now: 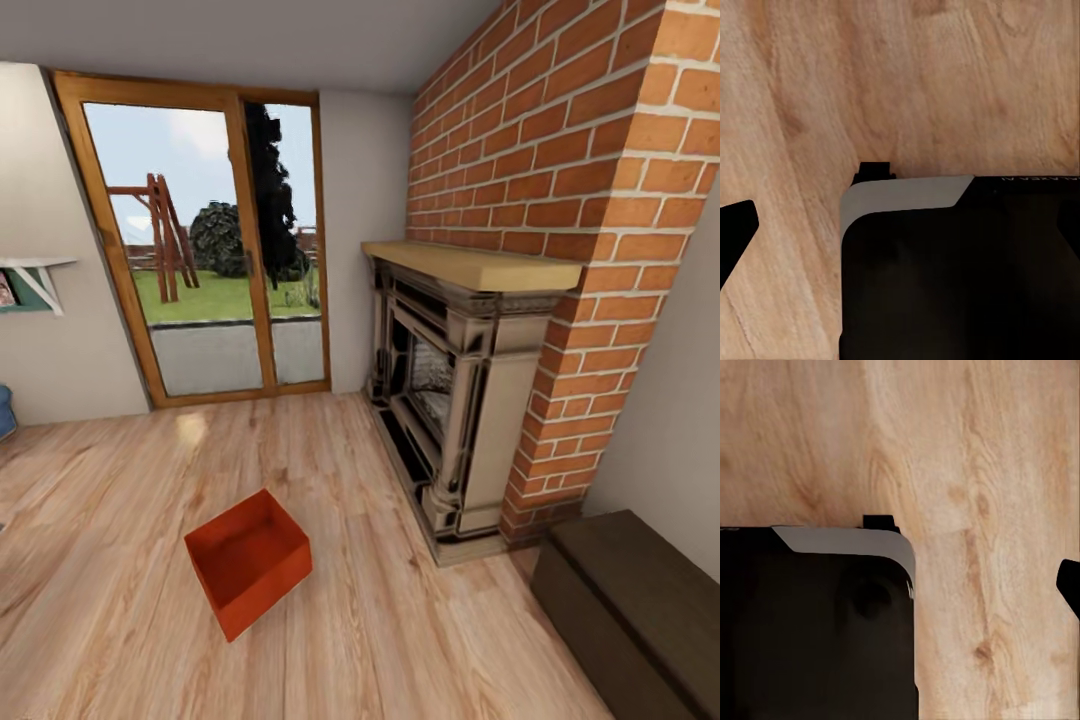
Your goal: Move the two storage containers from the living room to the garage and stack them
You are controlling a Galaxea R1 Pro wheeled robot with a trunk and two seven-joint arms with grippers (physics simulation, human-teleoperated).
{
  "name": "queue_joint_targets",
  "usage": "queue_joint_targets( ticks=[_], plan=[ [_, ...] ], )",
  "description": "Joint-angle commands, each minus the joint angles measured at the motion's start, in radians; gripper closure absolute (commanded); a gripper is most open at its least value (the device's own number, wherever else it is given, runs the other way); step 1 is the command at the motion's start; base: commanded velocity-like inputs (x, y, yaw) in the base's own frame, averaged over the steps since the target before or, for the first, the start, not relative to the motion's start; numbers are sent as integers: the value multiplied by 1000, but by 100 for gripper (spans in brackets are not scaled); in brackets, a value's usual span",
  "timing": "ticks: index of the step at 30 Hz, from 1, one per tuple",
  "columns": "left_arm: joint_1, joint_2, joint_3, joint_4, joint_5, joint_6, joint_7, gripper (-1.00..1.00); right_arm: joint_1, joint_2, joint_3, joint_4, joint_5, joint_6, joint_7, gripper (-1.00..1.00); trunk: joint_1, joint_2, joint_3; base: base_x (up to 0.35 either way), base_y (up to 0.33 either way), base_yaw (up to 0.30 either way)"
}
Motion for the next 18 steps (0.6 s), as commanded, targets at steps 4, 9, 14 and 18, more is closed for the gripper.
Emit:
queue_joint_targets(
  ticks=[4, 9, 14, 18],
  plan=[
    [-1, 0, 2, 1, 0, -3, -2, -100, -1, 1, 8, 3, -7, -4, 0, -100, 1, -1, -1, 321, 0, 270],
    [-1, 0, 2, 1, 0, -3, -2, -100, -1, 1, 8, 3, -7, -4, 0, -100, 1, -1, -1, 321, 0, 266],
    [-1, 0, 2, 1, 0, -3, -2, -100, -1, 1, 8, 3, -7, -4, 0, -100, 1, -1, -1, 321, 0, 116],
    [-1, 0, 2, 1, 0, -3, -2, -100, -1, 1, 8, 3, -7, -4, 0, -100, 1, -1, -1, 321, 0, 19]
  ],
)
